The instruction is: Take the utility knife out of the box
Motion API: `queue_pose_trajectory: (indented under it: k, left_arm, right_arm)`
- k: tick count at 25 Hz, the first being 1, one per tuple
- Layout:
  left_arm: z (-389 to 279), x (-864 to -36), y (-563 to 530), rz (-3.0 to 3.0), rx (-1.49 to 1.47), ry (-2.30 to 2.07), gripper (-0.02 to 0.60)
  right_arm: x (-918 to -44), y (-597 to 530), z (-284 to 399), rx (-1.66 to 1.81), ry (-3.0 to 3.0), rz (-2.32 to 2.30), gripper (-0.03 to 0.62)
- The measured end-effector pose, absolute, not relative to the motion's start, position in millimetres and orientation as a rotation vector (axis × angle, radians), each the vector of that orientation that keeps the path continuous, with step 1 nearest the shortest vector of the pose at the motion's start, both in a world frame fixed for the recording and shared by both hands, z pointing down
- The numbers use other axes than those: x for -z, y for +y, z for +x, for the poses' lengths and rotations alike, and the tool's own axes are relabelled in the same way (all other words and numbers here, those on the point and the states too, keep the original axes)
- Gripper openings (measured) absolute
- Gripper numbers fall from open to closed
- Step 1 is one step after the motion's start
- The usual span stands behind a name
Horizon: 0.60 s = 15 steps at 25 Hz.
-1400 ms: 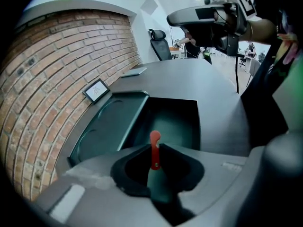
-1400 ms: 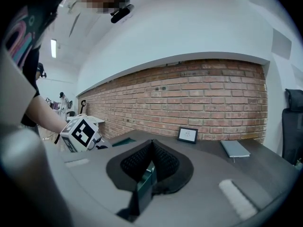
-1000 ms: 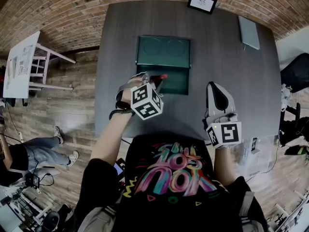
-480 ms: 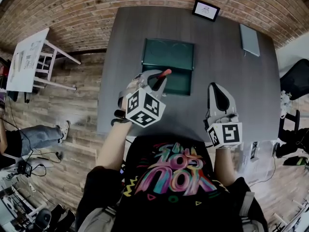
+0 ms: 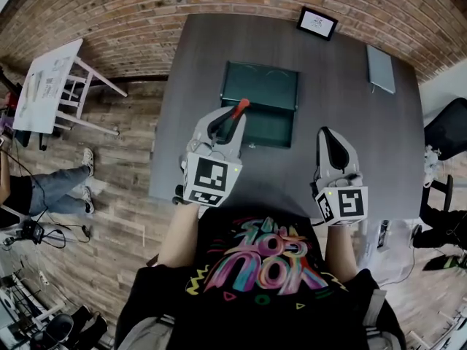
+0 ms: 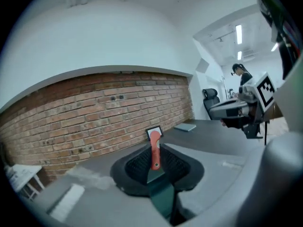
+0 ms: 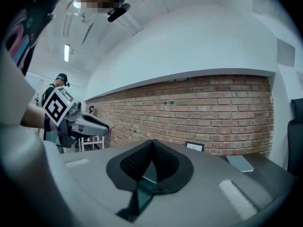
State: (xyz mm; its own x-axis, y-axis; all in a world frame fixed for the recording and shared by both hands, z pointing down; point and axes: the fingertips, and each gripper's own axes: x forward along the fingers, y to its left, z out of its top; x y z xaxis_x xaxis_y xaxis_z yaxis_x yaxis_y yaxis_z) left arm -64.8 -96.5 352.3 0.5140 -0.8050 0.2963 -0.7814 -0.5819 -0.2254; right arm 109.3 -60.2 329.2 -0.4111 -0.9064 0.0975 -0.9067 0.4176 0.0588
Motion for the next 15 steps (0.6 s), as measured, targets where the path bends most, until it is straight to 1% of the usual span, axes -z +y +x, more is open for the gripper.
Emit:
queue_pose_trajectory:
  k: [7,15]
  left_arm:
    - [-89,-335,-84,-2.797,0.196,1.622,0.055]
    - [-95,-342,-77,-2.820,0.120,1.689,0.055]
  right_arm:
    - [-331,-65,109,-0.019,-2.554,1.652,0.000]
    - [-331,-66,113,-0.036,-2.562,1.654,-0.002]
